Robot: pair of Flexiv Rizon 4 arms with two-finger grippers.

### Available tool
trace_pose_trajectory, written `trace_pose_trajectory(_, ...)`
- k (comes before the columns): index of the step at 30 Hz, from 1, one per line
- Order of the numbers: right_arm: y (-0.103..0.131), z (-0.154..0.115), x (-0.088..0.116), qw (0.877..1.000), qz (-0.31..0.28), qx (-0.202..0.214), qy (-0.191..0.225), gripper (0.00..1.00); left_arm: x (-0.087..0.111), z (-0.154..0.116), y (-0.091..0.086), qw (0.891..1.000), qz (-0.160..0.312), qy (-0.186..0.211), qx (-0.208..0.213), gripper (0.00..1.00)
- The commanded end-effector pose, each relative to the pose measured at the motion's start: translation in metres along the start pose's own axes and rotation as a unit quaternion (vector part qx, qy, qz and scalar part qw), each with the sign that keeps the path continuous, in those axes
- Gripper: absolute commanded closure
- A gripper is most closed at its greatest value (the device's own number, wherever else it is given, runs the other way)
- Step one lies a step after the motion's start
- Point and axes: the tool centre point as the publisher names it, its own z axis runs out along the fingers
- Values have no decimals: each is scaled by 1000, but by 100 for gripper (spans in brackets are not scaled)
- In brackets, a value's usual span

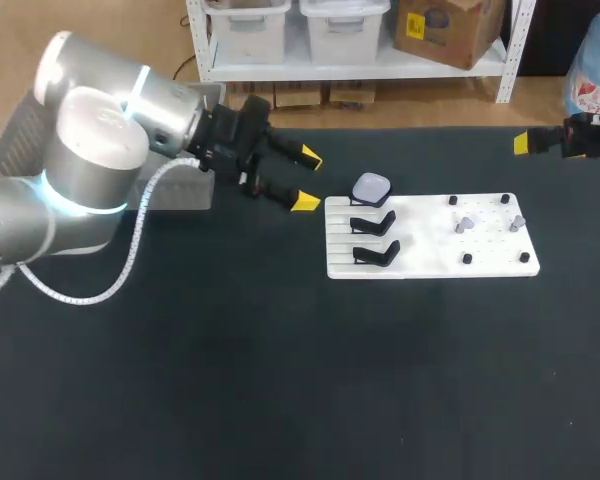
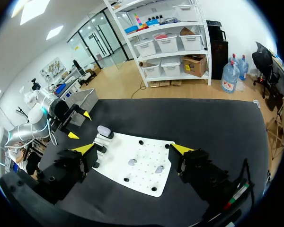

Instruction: Pick up each earbud case from the left stands, insert the matching earbuds, close the lid, and place the case in the box.

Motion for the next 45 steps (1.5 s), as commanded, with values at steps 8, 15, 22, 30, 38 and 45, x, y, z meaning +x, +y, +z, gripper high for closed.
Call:
trace_pose_trajectory(8, 0, 0, 0, 1000, 0, 0, 0, 0, 1, 25, 10, 1000, -6, 3, -12, 18)
trace_pose_trajectory(15, 0, 0, 0, 1000, 0, 0, 0, 0, 0, 35, 19, 1000, -11, 5, -14, 2)
trace_pose_trajectory(22, 0, 0, 0, 1000, 0, 0, 0, 0, -1, 48, 26, 1000, -8, 1, -8, 13)
trace_pose_trajectory(30, 0, 0, 0, 1000, 0, 0, 0, 0, 0, 61, 27, 1000, -7, -5, -2, 10)
trace_pose_trajectory(38, 0, 0, 0, 1000, 0, 0, 0, 0, 2, 65, 28, 1000, -13, -6, 0, 24)
trace_pose_trajectory(45, 0, 0, 0, 1000, 0, 0, 0, 0, 2, 69, 28, 1000, -12, -5, 1, 29)
